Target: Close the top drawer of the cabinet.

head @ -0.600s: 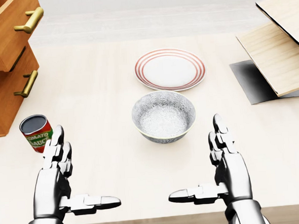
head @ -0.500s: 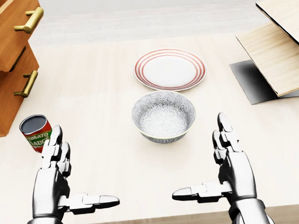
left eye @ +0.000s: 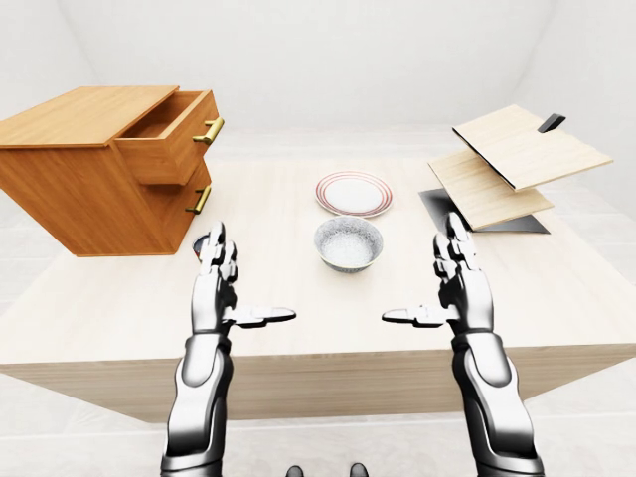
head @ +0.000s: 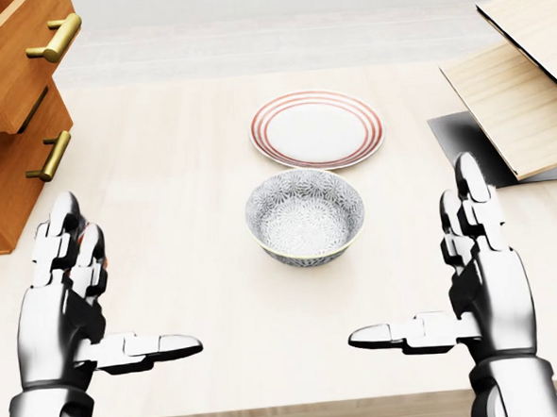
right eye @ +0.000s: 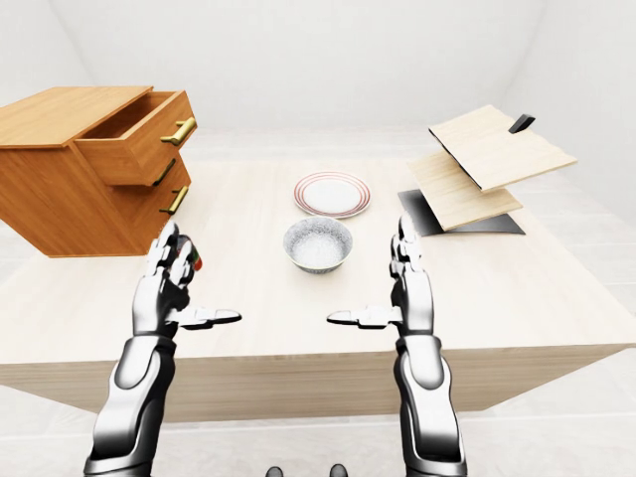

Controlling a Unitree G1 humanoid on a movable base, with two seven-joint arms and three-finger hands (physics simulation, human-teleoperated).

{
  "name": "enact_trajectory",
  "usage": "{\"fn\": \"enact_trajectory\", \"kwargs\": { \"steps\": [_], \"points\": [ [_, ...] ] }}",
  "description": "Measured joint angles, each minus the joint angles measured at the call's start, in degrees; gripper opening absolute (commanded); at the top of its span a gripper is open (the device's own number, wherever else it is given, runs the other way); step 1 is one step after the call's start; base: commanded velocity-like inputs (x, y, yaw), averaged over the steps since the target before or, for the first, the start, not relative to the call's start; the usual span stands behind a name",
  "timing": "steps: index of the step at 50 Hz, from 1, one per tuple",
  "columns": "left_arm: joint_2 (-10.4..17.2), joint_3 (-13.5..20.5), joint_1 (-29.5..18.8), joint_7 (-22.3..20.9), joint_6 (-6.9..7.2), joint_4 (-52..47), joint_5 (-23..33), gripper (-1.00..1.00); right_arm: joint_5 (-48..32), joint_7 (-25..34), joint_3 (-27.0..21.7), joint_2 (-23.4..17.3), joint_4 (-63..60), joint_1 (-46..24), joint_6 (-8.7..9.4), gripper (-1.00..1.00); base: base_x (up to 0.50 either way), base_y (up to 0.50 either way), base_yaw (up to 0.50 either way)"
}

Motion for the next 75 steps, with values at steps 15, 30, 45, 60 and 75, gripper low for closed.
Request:
{"fn": "enact_trajectory", "kwargs": {
  "steps": [15, 30, 45, 60, 75],
  "points": [
    [0.4, -0.6, -0.4, 0.9, 0.0, -11.1, -2.0, 1.0, -0.9, 1.3, -2.4, -0.9, -12.9, -1.6, 0.0, 1.0, 0.0, 0.0, 0.0],
    [0.4, -0.2, -1.3, 2.9, 0.0, -20.4, -3.5, 1.0, -2.2, 2.4, -3.7, -1.3, -20.4, -3.4, 0.0, 1.0, 0.0, 0.0, 0.0],
    [0.7, 0.4, -2.4, 4.2, 0.0, -24.4, -4.5, 1.0, -2.7, 3.2, -4.5, -1.4, -23.2, -3.9, 0.0, 1.0, 0.0, 0.0, 0.0],
    [0.9, 0.6, -2.5, 4.6, 0.0, -26.4, -4.6, 1.0, -2.8, 3.4, -5.1, -1.2, -23.2, -3.7, 0.0, 1.0, 0.0, 0.0, 0.0],
    [0.3, -0.3, -1.8, 4.5, 0.0, -26.1, -4.1, 1.0, -1.7, 2.7, -5.7, -1.3, -21.8, -3.5, 0.0, 1.0, 0.0, 0.19, 0.0]
  ]
}}
